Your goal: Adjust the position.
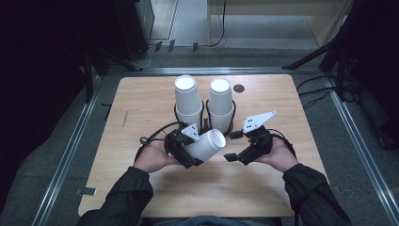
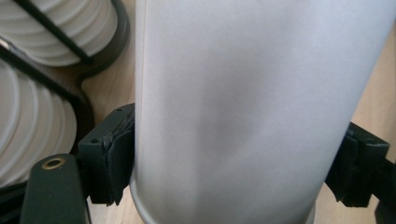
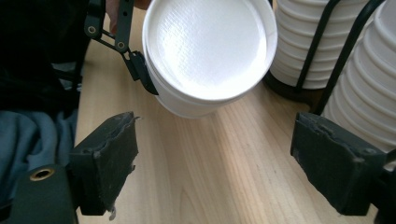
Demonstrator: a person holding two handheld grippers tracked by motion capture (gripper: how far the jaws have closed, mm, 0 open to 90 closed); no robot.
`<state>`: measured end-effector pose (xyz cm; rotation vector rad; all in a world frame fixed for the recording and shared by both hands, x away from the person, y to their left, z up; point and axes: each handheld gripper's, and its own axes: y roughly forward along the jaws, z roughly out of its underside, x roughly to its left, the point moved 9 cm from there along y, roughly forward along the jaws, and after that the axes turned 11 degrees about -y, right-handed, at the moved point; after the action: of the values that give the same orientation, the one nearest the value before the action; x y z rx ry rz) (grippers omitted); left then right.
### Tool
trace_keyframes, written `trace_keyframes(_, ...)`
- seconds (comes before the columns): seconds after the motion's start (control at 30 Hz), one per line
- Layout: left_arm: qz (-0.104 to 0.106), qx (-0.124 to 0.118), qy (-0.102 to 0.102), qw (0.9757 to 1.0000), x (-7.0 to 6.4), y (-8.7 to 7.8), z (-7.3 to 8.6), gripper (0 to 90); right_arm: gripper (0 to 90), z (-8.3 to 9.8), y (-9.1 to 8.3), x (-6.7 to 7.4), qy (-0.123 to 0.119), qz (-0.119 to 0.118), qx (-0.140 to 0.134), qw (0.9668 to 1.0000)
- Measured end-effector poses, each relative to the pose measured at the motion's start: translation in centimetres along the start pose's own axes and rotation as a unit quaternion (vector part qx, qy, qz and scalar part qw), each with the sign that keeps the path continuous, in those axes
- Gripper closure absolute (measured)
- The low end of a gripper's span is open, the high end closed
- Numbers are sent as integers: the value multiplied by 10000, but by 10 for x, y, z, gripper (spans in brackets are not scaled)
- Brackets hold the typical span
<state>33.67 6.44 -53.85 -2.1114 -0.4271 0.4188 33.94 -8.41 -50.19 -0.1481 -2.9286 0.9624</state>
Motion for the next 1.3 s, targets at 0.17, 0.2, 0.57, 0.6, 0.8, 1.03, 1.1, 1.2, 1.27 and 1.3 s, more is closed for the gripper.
trace_keyframes(0.17,-302,283,137,9990,6,3,1,170,150,3,4,0,-103,36,108,9999)
trace_keyframes(0.2,-299,329,159,9989,6,4,1,170,149,4,5,0,-145,27,132,9998)
trace_keyframes(0.57,255,830,270,9959,-9,20,9,169,149,6,19,6,-330,-83,338,9988)
trace_keyframes(0.6,252,850,340,9955,-11,21,9,169,149,6,20,8,-346,-123,346,9987)
trace_keyframes(0.8,411,955,406,9937,-22,24,8,169,141,4,29,17,-591,-306,481,9966)
trace_keyframes(1.03,396,980,610,9925,-29,26,8,151,248,3,35,24,-807,-526,631,9933)
trace_keyframes(1.1,343,976,762,9917,-29,27,10,137,257,4,35,28,-911,-550,728,9917)
trace_keyframes(1.2,380,857,788,9925,-29,27,11,118,259,5,35,29,-944,-554,846,9904)
trace_keyframes(1.27,445,711,728,9938,-28,25,10,103,257,4,34,28,-940,-536,808,9908)
trace_keyframes(1.3,426,627,672,9949,-28,24,9,97,257,4,33,28,-905,-559,785,9912)
